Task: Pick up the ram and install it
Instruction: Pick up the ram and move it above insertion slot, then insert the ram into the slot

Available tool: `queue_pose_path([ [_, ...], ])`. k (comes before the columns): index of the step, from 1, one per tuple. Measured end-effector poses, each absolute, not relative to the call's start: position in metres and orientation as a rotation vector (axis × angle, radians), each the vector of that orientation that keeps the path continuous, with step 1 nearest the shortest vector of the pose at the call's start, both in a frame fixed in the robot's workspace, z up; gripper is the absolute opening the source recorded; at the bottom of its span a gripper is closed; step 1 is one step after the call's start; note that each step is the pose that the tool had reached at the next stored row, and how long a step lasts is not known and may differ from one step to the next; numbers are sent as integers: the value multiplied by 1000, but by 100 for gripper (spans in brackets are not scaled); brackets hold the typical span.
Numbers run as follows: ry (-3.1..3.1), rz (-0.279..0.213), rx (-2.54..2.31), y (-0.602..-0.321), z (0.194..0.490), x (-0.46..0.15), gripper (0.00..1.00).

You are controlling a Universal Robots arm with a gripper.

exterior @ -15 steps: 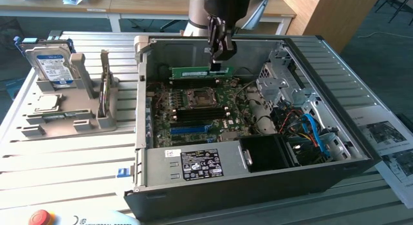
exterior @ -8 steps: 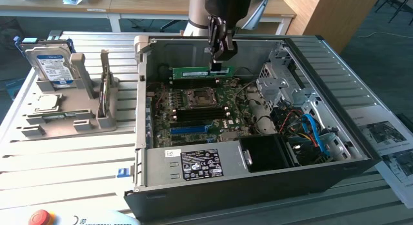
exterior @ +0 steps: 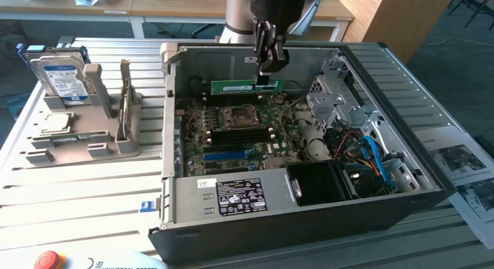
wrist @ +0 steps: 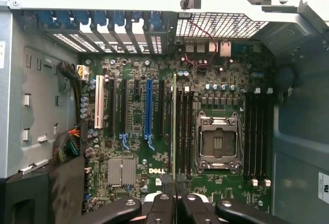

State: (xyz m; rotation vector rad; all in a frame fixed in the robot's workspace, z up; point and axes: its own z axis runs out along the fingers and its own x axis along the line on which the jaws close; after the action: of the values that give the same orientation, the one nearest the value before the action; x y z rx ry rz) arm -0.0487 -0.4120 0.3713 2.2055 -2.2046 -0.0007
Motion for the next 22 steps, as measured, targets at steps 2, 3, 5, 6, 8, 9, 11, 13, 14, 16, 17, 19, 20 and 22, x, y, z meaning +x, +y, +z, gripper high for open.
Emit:
queue_pose_path([
  [2, -2205, -1, 2206, -412, 371, -49, 12],
  [3, -2205, -1, 2205, -410, 371, -49, 12],
  [5, -2206, -1, 2204, -406, 371, -49, 12],
  [6, -2207, -1, 2204, -404, 370, -49, 12],
  [8, -2207, -1, 2203, -400, 370, -49, 12],
  [9, -2207, -1, 2203, -400, 370, -49, 12],
  [11, -2207, -1, 2203, -400, 370, -49, 12],
  [13, -2207, -1, 2203, -400, 370, -49, 12],
  [14, -2207, -1, 2203, -400, 370, -49, 12],
  [16, -2207, -1, 2203, -400, 370, -49, 12],
  [17, -2207, -1, 2203, -400, 370, -49, 12],
  [19, -2207, -1, 2203, -400, 370, -49, 12],
  [20, -2207, -1, 2203, -400, 369, -49, 12],
  [22, -2207, -1, 2203, -400, 368, -49, 12],
])
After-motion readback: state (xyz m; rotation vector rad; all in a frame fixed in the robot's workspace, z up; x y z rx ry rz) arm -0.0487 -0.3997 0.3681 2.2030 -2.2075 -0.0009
